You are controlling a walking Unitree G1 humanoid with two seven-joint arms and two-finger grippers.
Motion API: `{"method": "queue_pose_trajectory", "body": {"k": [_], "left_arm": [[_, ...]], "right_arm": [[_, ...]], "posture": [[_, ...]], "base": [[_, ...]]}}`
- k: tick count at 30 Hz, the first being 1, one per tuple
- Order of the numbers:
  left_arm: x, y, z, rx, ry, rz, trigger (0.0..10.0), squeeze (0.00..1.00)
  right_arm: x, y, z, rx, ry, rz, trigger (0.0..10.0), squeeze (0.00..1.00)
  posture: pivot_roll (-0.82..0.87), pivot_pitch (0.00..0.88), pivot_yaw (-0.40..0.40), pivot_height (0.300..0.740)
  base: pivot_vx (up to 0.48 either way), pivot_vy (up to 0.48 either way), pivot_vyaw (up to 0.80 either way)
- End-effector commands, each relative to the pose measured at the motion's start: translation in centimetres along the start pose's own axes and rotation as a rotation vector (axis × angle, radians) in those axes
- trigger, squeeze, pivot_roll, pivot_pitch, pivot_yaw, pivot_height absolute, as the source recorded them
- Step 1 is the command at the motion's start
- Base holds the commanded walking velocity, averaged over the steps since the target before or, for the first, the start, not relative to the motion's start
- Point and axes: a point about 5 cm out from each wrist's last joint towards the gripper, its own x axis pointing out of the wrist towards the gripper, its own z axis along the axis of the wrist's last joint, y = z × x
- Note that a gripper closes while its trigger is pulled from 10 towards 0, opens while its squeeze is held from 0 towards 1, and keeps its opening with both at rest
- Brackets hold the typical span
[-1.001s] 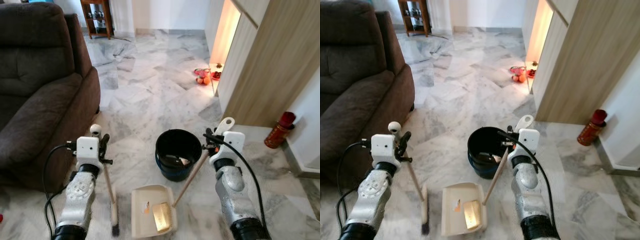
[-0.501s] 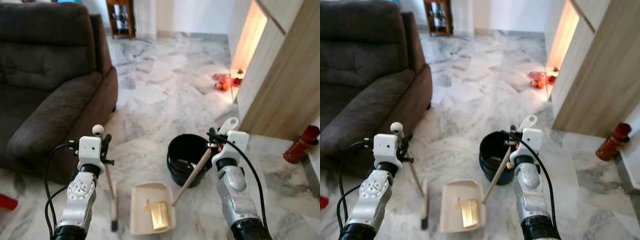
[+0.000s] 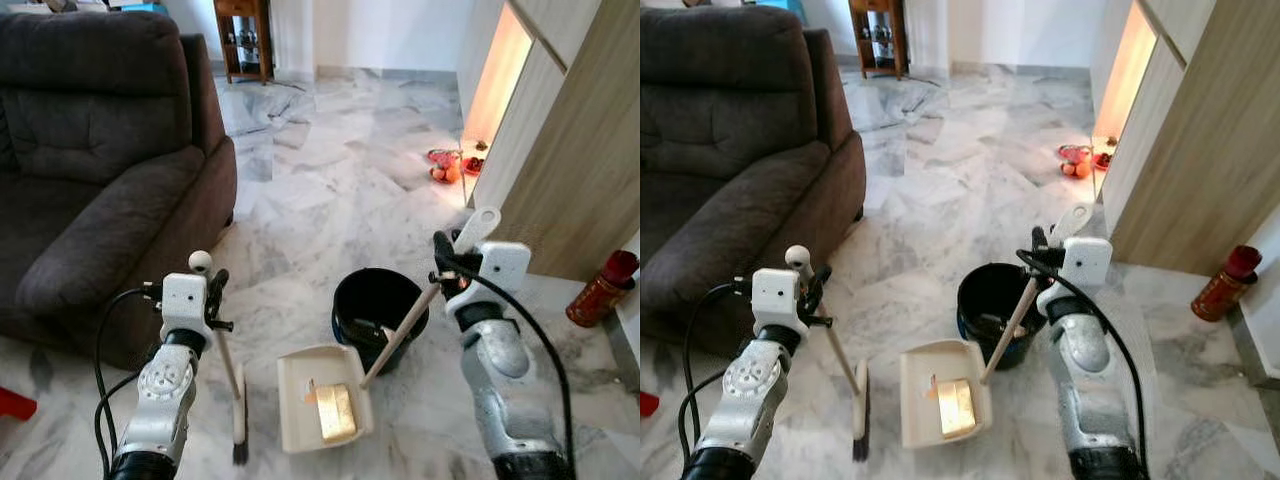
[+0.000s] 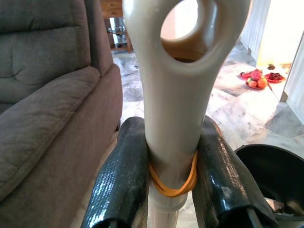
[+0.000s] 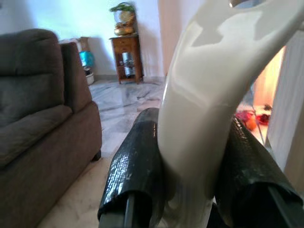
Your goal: Sweep floor
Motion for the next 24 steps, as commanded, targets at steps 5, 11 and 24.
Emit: {"method": "queue_pose_trajectory", "body": {"k": [5,11,24], "left_arm": [[0.5,0.0,1.2,0.019,-0.048,-0.018,10.0,0.00],[0.6,-0.1,1.2,0.015,-0.053,-0.019,10.0,0.00],[0.6,0.0,1.4,0.013,-0.063,-0.008,10.0,0.00]], "right_arm": [[0.1,1.0,3.5,0.005,-0.084,0.090,10.0,0.00],[0.9,1.5,6.4,0.083,-0.161,0.087,10.0,0.00],[1.9,1.8,10.3,0.097,-0.303,0.044,10.0,0.00]], "posture": [[0.11,0.000,0.029,0.740],[0.12,0.000,0.026,0.740],[0.12,0.000,0.022,0.740]], "base": [[0.000,0.000,0.00],[0.000,0.000,0.00],[0.000,0.000,0.00]]}}
